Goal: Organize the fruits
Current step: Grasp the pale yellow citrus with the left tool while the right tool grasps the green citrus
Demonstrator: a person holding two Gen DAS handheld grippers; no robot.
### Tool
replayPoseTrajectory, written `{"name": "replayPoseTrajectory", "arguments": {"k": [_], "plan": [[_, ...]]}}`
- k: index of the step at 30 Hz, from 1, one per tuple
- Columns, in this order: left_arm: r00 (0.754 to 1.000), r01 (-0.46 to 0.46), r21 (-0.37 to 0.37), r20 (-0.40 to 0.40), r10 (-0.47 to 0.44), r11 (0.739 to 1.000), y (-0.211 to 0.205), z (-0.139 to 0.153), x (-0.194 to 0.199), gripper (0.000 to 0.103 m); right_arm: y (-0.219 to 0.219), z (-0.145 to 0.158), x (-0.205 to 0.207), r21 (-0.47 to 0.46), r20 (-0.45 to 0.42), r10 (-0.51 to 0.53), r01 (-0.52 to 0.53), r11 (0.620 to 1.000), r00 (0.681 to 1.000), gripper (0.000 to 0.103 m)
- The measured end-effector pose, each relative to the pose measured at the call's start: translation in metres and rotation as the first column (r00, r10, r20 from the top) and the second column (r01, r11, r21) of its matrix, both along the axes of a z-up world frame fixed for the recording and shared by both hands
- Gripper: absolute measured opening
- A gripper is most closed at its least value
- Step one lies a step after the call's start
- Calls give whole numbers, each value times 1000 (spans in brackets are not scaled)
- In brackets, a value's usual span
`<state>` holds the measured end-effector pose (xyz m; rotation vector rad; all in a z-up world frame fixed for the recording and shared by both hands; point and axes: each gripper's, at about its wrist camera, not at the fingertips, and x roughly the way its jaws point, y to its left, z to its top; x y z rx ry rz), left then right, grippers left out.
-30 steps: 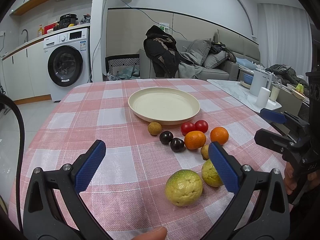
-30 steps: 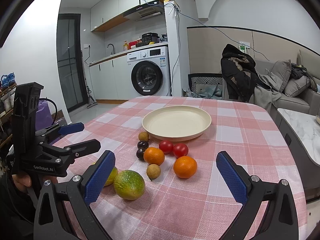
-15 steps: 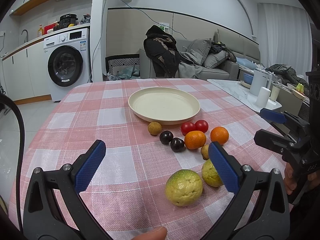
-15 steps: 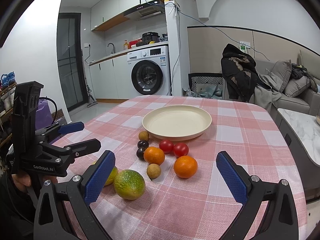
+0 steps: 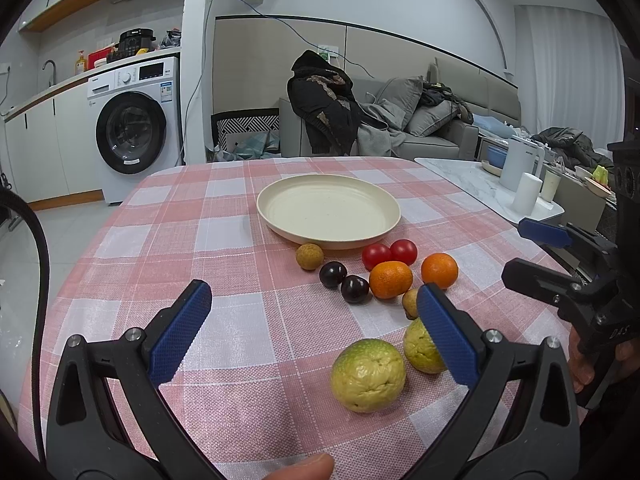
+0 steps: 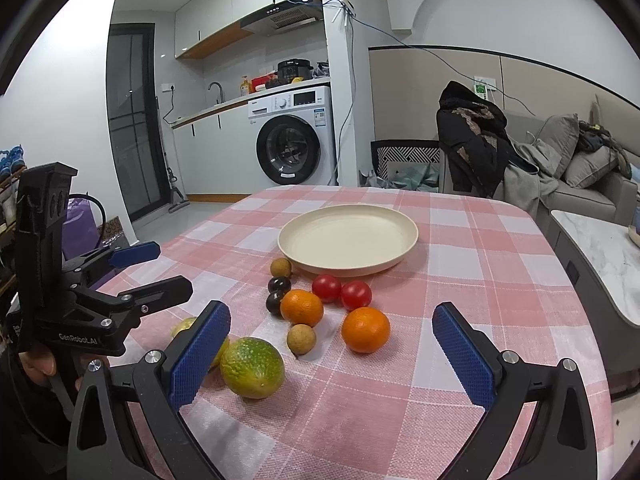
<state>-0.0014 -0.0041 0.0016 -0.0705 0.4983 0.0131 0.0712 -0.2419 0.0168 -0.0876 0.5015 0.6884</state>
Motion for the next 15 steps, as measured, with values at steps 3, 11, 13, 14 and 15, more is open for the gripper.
{"name": "replayPoseTrajectory", "arguments": {"k": [3,11,13,14,15], "plan": [[1000,-2,2,1,2,1000,-1,0,1,102,2,-1,3,-14,-15,0,-1,1000,1000,103],[999,19,12,-43,-18,1000,2,-1,-1,102,3,-7,13,-50,-84,-29,25,998,996,103],[998,19,21,-53,-18,1000,3,-2,1,102,4,-8,13,-62,-88,-30,25,998,996,103],[998,18,21,-54,-17,1000,4,-2,0,102,5,-8,13,-66,-89,-29,24,998,996,103],[998,21,22,-56,-19,1000,5,-2,0,102,6,-8,13,-70,-90,-28,22,997,996,103]]}}
